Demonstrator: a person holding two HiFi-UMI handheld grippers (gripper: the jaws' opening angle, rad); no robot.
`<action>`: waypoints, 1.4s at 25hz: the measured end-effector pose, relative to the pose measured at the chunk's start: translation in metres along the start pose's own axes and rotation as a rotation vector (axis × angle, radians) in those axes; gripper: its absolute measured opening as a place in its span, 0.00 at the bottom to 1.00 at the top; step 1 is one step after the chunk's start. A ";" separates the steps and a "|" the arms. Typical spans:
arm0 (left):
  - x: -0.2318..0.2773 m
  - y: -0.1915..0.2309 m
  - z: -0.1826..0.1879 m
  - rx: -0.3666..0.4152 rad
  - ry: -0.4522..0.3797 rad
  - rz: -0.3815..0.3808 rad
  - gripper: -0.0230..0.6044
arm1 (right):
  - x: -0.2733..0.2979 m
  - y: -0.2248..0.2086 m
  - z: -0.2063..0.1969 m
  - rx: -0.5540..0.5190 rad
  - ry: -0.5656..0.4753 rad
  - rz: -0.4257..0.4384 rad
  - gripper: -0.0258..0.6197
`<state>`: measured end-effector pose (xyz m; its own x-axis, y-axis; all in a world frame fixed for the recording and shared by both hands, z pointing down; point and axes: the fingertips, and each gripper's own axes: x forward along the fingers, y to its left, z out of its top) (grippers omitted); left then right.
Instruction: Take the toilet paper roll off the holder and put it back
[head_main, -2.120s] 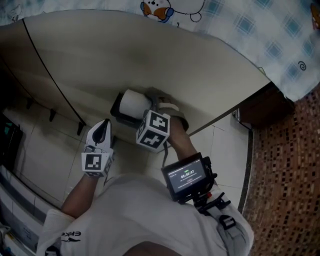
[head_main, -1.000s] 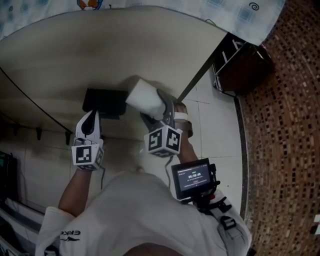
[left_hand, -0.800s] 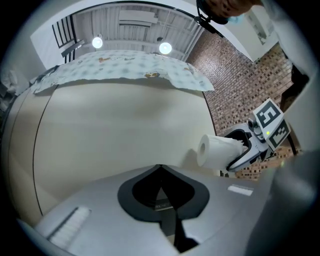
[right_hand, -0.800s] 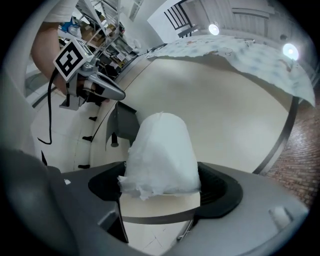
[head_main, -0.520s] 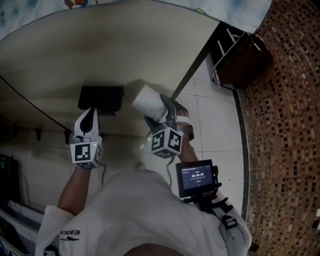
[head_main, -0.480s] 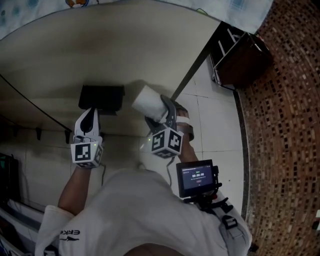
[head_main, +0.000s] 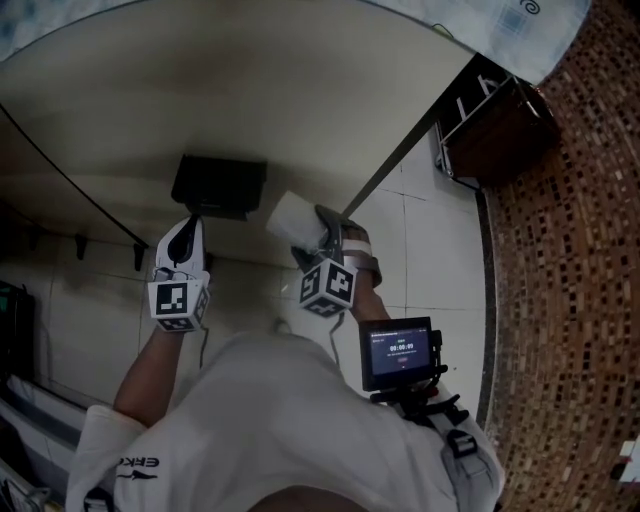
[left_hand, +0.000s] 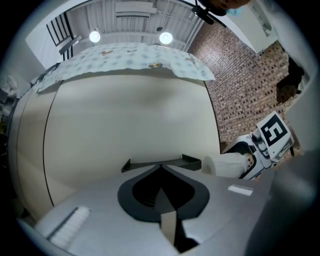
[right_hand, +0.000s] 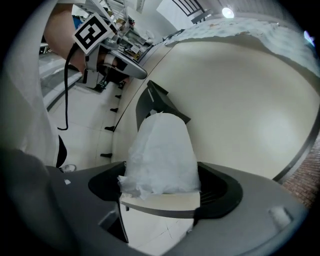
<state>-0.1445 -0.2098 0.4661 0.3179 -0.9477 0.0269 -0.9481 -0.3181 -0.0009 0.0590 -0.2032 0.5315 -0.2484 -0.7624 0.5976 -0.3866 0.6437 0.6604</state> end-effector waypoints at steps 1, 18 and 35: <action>-0.001 0.001 -0.003 0.003 0.007 0.001 0.04 | 0.003 0.004 -0.001 -0.004 0.004 0.010 0.72; 0.014 0.041 -0.082 -0.006 0.177 0.014 0.04 | 0.033 0.021 -0.002 -0.003 0.037 0.069 0.72; 0.047 0.030 -0.143 0.096 0.348 -0.322 0.39 | 0.055 0.022 0.001 -0.021 0.063 0.089 0.72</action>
<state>-0.1598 -0.2601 0.6101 0.5573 -0.7413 0.3741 -0.7918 -0.6100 -0.0293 0.0359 -0.2312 0.5791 -0.2246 -0.6970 0.6809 -0.3464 0.7103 0.6128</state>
